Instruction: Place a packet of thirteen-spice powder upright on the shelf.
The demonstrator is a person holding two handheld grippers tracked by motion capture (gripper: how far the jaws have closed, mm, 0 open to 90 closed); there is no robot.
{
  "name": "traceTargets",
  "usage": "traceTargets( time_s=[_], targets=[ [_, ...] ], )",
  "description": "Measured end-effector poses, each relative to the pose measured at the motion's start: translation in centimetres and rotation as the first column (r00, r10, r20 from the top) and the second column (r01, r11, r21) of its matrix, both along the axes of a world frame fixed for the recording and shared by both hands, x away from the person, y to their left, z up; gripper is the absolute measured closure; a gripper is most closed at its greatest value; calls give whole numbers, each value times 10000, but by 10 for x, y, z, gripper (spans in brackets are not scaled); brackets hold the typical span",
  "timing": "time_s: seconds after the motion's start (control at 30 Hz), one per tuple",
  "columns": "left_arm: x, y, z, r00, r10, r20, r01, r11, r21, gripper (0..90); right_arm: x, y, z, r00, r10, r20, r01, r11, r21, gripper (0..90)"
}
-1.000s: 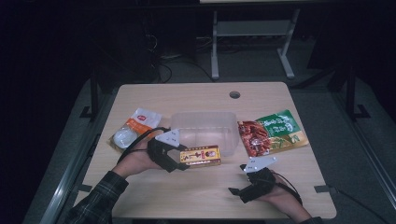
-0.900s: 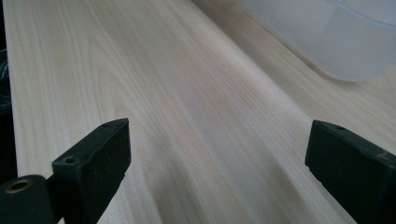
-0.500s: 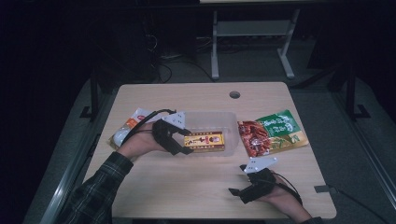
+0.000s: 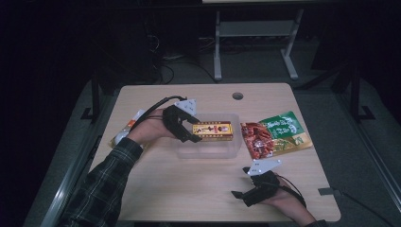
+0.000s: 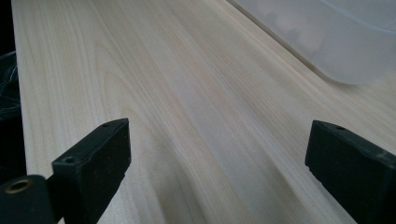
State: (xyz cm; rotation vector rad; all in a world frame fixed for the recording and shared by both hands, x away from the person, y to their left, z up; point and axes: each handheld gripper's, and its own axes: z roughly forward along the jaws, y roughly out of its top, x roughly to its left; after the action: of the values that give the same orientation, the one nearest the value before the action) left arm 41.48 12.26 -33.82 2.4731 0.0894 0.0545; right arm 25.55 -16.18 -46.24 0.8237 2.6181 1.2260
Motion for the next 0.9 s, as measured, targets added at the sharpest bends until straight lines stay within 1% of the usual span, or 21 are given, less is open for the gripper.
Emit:
traceTargets(
  time_s=[0.07,0.13,0.2,0.23,0.37,0.43,0.57,0.6,0.77,0.8,0.9],
  targets=[
    [5,-4,-1,10000,-36,45,36,10000,54,322,0,0,0,10000,-29,2,29,10000,0,64],
    [9,-8,-3,10000,-20,73,20,10000,-2,322,0,-1,1,9999,-103,-49,103,9999,-5,64],
    [13,-11,-5,10000,34,-40,-34,9999,-96,322,0,-1,1,9999,-113,-41,113,9999,2,64],
    [16,-13,-7,9999,24,-117,-24,10000,-19,321,0,-1,1,9999,-112,-24,112,9999,6,64],
    [24,-20,-14,9999,-26,-146,30,9995,306,322,-1,-1,1,10000,-70,9,70,10000,7,64],
    [27,-23,-17,9999,-36,-166,42,9992,400,321,-1,-1,1,10000,-65,21,64,10000,12,64],
    [31,-27,-21,10000,-32,-72,36,9980,627,320,0,-2,2,10000,-57,79,56,10000,40,64],
    [31,-28,-22,10000,-13,-25,15,9980,626,320,0,-2,2,10000,-61,77,60,10000,37,64],
    [33,-30,-27,9999,-8,-107,15,9978,655,319,-1,-2,2,9999,-71,73,70,10000,46,64],
    [34,-30,-27,10000,-49,-57,53,9975,708,319,-1,-2,2,9999,-77,78,76,10000,48,64],
    [33,-30,-27,10000,-41,-75,46,9982,596,319,-1,-2,2,9999,-78,71,78,10000,48,64]
  ],
)
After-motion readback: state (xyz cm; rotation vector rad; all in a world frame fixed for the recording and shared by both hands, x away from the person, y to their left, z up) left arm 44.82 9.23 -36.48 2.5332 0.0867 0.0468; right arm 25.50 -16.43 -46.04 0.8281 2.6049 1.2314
